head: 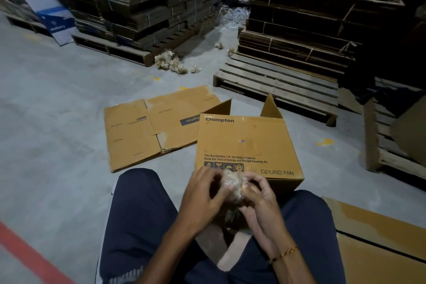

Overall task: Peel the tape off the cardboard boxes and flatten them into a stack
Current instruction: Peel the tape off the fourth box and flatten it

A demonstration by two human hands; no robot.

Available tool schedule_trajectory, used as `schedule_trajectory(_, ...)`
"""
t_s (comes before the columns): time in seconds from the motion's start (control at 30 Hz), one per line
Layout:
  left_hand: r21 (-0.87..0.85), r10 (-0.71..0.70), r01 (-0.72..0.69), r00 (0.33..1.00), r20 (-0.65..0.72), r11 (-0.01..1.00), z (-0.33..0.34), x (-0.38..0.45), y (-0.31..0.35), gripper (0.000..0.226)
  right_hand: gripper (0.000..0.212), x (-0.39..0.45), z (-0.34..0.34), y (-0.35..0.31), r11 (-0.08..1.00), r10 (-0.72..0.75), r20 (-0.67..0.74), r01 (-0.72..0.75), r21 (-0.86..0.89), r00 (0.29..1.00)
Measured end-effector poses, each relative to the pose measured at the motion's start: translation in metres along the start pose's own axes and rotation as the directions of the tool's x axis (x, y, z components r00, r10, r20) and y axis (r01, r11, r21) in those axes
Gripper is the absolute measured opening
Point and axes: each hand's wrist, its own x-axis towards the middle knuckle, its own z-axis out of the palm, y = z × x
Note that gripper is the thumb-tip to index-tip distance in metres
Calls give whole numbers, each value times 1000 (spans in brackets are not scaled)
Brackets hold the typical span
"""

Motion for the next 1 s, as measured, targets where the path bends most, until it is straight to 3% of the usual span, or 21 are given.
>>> schedule_trajectory(0.1, -29, -32, 30, 999, -43, 999, 10, 0, 3, 39, 11, 0, 8, 2, 993, -25, -49, 18, -121, 998)
schedule_trajectory(0.17, -2, -52, 52, 994, -94, 999, 14, -2, 6, 34, 7, 0, 11, 7, 956, -126, -101, 93, -277, 987)
schedule_trajectory(0.27, 76, -62, 75, 984, -167, 994, 16, -4, 13, 25, 18, -1, 11, 17, 838, -282, -90, 199, -508, 955)
schedule_trajectory(0.4, -59, 32, -29, 998, 53, 998, 0, 5, 9, 21, 61, -3, 5, 23, 688, -324, -34, 211, -694, 945)
schedule_trajectory(0.47, -124, 66, -45, 984, 166, 991, -13, 11, 4, 31, 59, 1, 5, 21, 592, -407, -24, 244, -768, 913)
schedule_trajectory(0.53, -43, 62, -56, 988, 142, 998, -19, 17, -1, 33, 44, 5, 9, 18, 490, -475, 11, 275, -827, 880)
schedule_trajectory(0.6, 189, 69, -69, 998, 6, 980, -22, 23, -12, 34, 40, 7, 15, 15, 401, -502, 59, 293, -868, 863)
schedule_trajectory(0.67, 355, 9, -16, 1000, 21, 935, -23, 29, -25, 44, 38, 10, 17, 15, 377, -509, 80, 305, -875, 857)
schedule_trajectory(0.8, 352, 19, -49, 996, 87, 935, -15, 36, -47, 49, 18, 14, 10, 10, 475, -436, 121, 342, -811, 892)
schedule_trajectory(0.93, 355, 45, -89, 991, 129, 931, -14, 46, -47, 48, 20, 10, 4, 6, 779, -242, 133, 274, -564, 961)
schedule_trajectory(1.0, 343, 68, -124, 983, 171, 931, -16, 50, -46, 52, 27, 9, 0, 3, 877, -149, 176, 212, -431, 973)
